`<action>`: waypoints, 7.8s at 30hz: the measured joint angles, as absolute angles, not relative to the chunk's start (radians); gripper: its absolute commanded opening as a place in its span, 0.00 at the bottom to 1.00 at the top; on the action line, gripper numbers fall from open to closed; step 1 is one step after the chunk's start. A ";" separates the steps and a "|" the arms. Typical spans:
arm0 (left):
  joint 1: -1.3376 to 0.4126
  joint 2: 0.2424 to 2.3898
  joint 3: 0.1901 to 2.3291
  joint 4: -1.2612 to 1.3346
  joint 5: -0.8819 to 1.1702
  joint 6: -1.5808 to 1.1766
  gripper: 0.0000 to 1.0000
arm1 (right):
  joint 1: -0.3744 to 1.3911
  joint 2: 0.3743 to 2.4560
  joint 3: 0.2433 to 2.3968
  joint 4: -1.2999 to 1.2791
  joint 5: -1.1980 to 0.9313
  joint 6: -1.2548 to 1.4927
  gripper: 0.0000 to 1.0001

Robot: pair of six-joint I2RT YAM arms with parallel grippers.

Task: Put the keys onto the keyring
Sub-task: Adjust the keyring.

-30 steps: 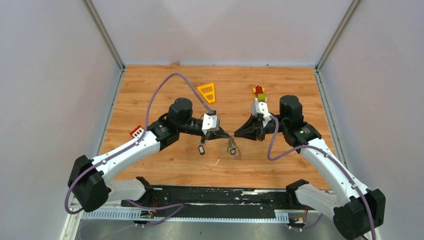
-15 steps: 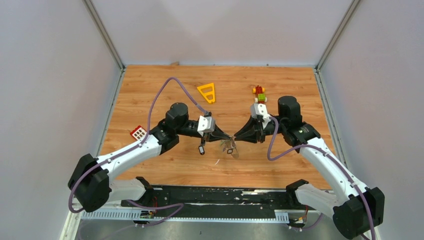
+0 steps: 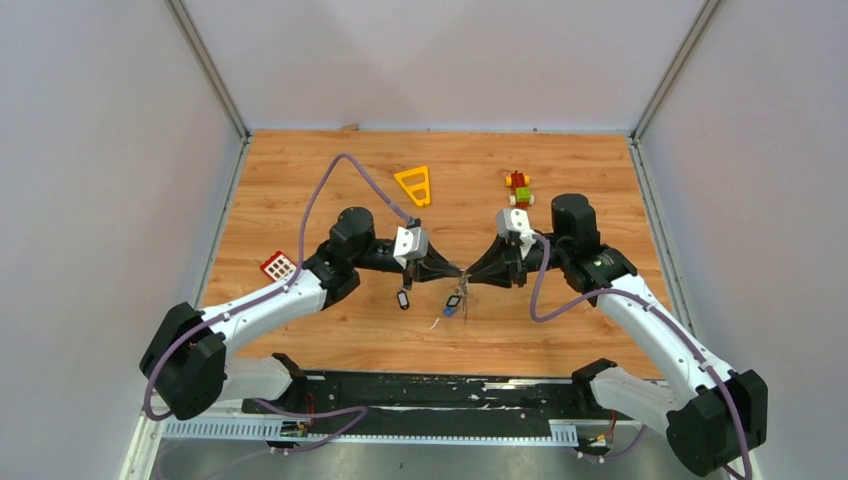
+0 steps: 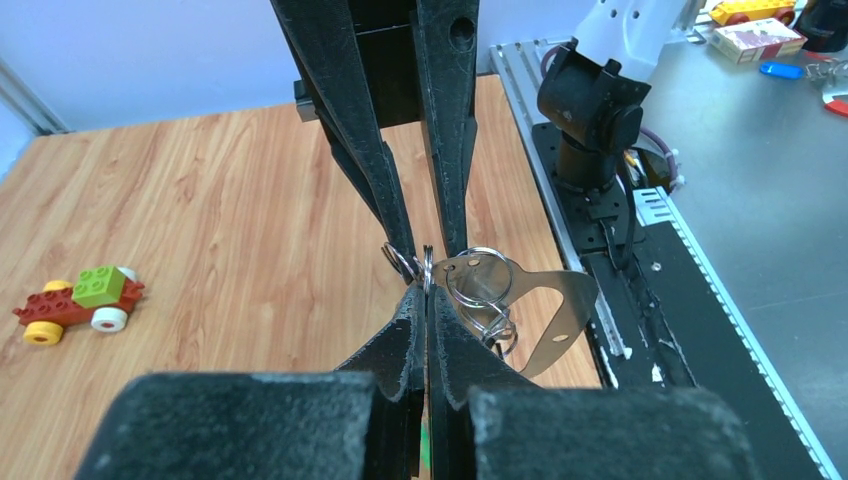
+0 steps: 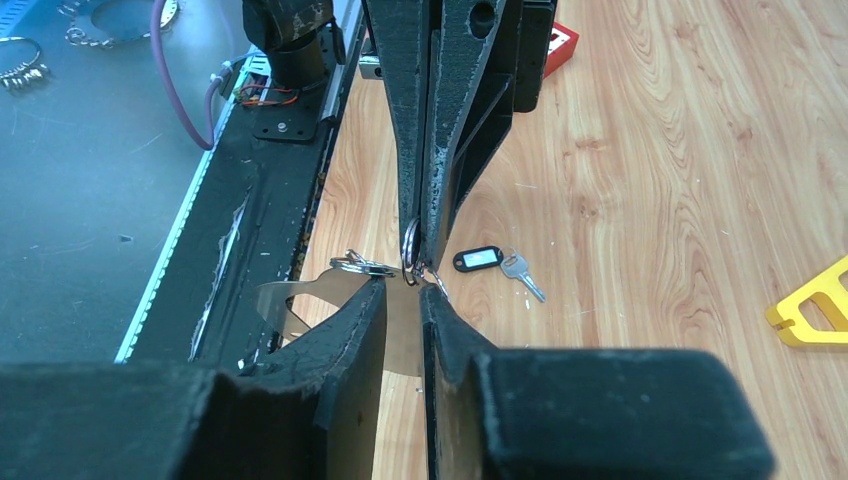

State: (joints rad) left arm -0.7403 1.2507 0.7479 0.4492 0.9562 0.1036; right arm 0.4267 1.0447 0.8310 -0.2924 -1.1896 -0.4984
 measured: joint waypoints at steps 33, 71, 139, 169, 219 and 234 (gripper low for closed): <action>-0.729 1.315 0.728 0.557 0.959 0.006 0.00 | 0.441 1.031 0.805 -0.253 -1.095 -0.469 0.00; -0.740 1.280 0.947 -0.152 0.860 0.689 0.40 | 0.638 1.055 0.914 -0.519 -0.680 -0.709 0.00; -0.728 1.346 0.555 1.123 0.801 -0.188 0.00 | 0.527 0.916 0.831 -0.418 -0.866 -0.622 0.17; -0.726 1.447 0.522 1.244 0.666 -0.286 0.00 | 0.535 1.006 0.829 -0.339 -0.844 -0.554 0.28; -0.737 1.415 0.697 0.688 0.359 -0.260 0.00 | 0.609 1.182 0.916 -0.303 -0.418 -0.404 0.02; -0.653 1.412 0.698 0.727 0.408 -0.259 0.00 | 0.613 1.162 0.926 -0.303 -0.648 -0.402 0.41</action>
State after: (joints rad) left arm -0.6525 1.4120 0.6975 0.7265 0.4076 -0.2588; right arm 0.6132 1.1622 0.9260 -0.3027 -0.6483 -0.4019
